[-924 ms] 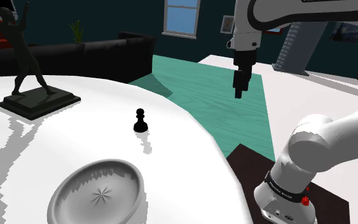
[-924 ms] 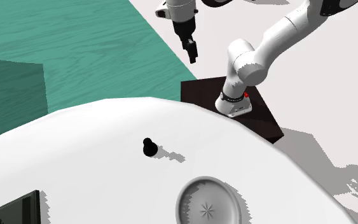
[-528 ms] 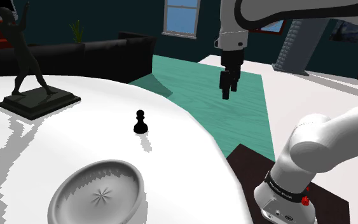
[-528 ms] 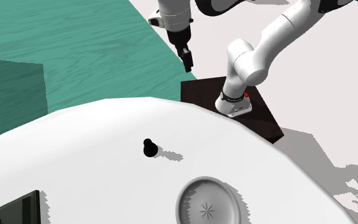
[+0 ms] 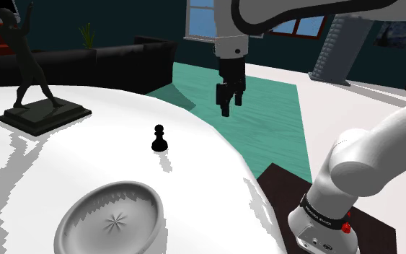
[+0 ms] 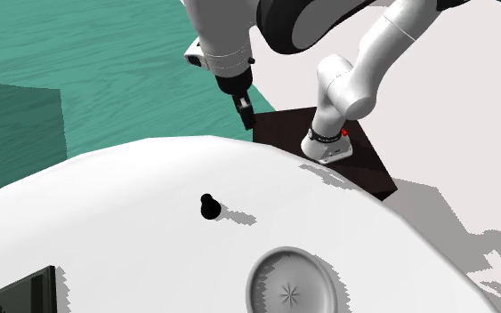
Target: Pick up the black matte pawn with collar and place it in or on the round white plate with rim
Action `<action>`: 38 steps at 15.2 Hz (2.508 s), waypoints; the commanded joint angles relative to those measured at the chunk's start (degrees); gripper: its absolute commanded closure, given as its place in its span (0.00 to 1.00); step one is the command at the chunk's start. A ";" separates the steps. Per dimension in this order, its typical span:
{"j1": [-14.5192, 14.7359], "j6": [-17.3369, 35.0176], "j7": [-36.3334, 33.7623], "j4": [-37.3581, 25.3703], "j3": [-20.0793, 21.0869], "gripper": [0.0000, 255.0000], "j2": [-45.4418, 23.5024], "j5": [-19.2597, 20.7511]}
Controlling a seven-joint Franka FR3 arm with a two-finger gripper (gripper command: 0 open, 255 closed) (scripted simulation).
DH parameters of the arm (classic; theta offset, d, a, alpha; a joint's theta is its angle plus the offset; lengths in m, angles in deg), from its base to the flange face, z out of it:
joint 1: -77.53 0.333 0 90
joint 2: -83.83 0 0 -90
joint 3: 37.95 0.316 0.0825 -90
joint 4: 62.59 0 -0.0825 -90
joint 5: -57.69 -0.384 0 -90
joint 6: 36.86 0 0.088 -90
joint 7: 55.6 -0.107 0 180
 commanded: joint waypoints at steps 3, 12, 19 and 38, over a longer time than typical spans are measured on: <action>0.79 1.64 -5.20 -5.94 4.28 0.00 -7.21 0.11; 3.37 2.07 -17.75 -23.34 12.51 0.00 -25.94 5.82; 6.98 1.19 -24.54 -34.14 15.10 0.00 -37.68 11.62; 6.49 5.65 -24.44 -29.01 14.88 1.00 -36.89 11.39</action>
